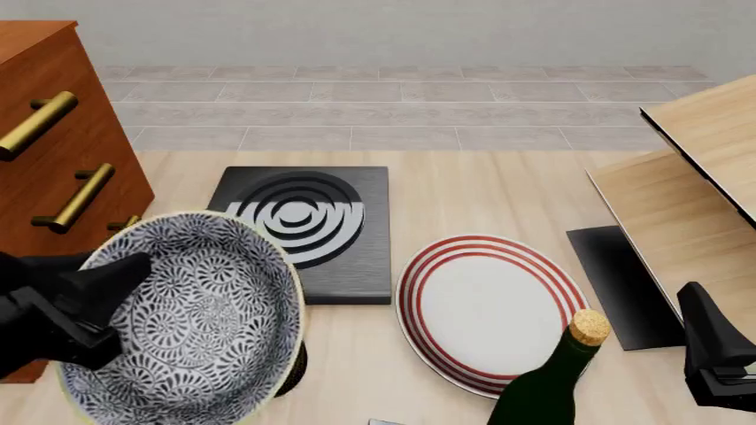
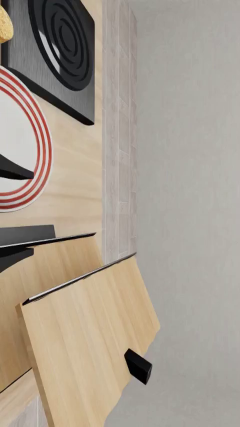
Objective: Put the bowl on the top of the cabinet.
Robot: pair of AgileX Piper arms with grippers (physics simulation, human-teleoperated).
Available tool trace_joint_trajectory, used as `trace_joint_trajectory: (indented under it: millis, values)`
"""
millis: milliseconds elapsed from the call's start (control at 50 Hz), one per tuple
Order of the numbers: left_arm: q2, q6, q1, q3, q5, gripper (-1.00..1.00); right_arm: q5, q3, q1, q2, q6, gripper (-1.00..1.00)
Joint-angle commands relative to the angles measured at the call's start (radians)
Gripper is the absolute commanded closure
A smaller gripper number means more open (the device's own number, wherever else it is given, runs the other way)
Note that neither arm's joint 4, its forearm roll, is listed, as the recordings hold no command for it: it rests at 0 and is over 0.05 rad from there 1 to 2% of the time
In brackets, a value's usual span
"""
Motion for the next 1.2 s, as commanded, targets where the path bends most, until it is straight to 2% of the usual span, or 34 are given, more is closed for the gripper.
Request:
trace_joint_trajectory:
  millis: [20, 60, 80, 200, 220, 240, 260, 320, 360, 400, 440, 460, 520, 700, 720, 740, 760, 820, 880, 940, 1060, 1100, 1140, 1200]
  values:
    - [0.044, -0.004, -0.014, -0.104, -0.025, 1.0, 0.0, 0.0, 0.0, 0.0, 0.0, -1.0]
    - [0.048, -0.002, -0.019, -0.113, -0.027, 1.0, 0.0, 0.0, 0.0, 0.0, 0.0, -1.0]
    - [0.104, -0.013, -0.012, -0.126, -0.06, 1.0, 0.0, 0.0, 0.0, 0.0, 0.0, -1.0]
    - [0.116, -0.043, -0.035, -0.145, -0.063, 1.0, 0.0, 0.0, 0.0, 0.0, 0.0, -1.0]
    - [0.189, -0.024, -0.04, -0.158, -0.128, 1.0, 0.0, 0.0, 0.0, 0.0, 0.0, -1.0]
    - [0.223, -0.074, -0.061, -0.17, -0.153, 1.0, 0.0, 0.0, 0.0, 0.0, 0.0, -1.0]
    - [0.243, -0.06, -0.053, -0.182, -0.16, 1.0, 0.0, 0.0, 0.0, 0.0, 0.0, -1.0]
    - [0.25, -0.077, -0.061, -0.186, -0.16, 1.0, 0.0, 0.0, 0.0, 0.0, 0.0, -1.0]
    - [0.258, -0.148, -0.073, -0.192, -0.153, 1.0, 0.0, 0.0, 0.0, 0.0, 0.0, -1.0]
    - [0.35, -0.138, -0.057, -0.207, -0.217, 1.0, 0.0, 0.0, 0.0, 0.0, 0.0, -1.0]
    - [0.39, -0.156, -0.054, -0.199, -0.254, 1.0, 0.0, 0.0, 0.0, 0.0, 0.0, -1.0]
    - [0.412, -0.122, -0.063, -0.222, -0.251, 1.0, 0.0, 0.0, 0.0, 0.0, 0.0, -1.0]
    - [0.433, -0.154, -0.059, -0.242, -0.258, 1.0, 0.0, 0.0, 0.0, 0.0, 0.0, -1.0]
    - [0.479, -0.163, -0.07, -0.274, -0.277, 1.0, 0.0, 0.0, 0.0, 0.0, 0.0, -1.0]
    - [0.481, -0.203, -0.07, -0.271, -0.286, 1.0, 0.0, 0.0, 0.0, 0.0, 0.0, -1.0]
    - [0.504, -0.188, -0.069, -0.283, -0.275, 1.0, 0.0, 0.0, 0.0, 0.0, 0.0, -1.0]
    - [0.484, -0.215, -0.065, -0.274, -0.292, 1.0, 0.0, 0.0, 0.0, 0.0, 0.0, -1.0]
    - [0.506, -0.206, -0.047, -0.29, -0.29, 1.0, 0.0, 0.0, 0.0, 0.0, 0.0, -1.0]
    - [0.565, -0.251, -0.028, -0.322, -0.269, 1.0, 0.0, 0.0, 0.0, 0.0, 0.0, -1.0]
    - [0.58, -0.242, -0.009, -0.331, -0.258, 1.0, 0.0, 0.0, 0.0, 0.0, 0.0, -1.0]
    - [0.661, -0.311, 0.008, -0.36, -0.242, 1.0, 0.0, 0.0, 0.0, 0.0, 0.0, -1.0]
    - [0.687, -0.293, 0.011, -0.374, -0.235, 1.0, 0.0, 0.0, 0.0, 0.0, 0.0, -1.0]
    - [0.714, -0.291, 0.064, -0.363, -0.242, 1.0, 0.0, 0.0, 0.0, 0.0, 0.0, -1.0]
    - [0.723, -0.283, 0.05, -0.373, -0.237, 1.0, 0.0, 0.0, 0.0, 0.0, 0.0, -1.0]
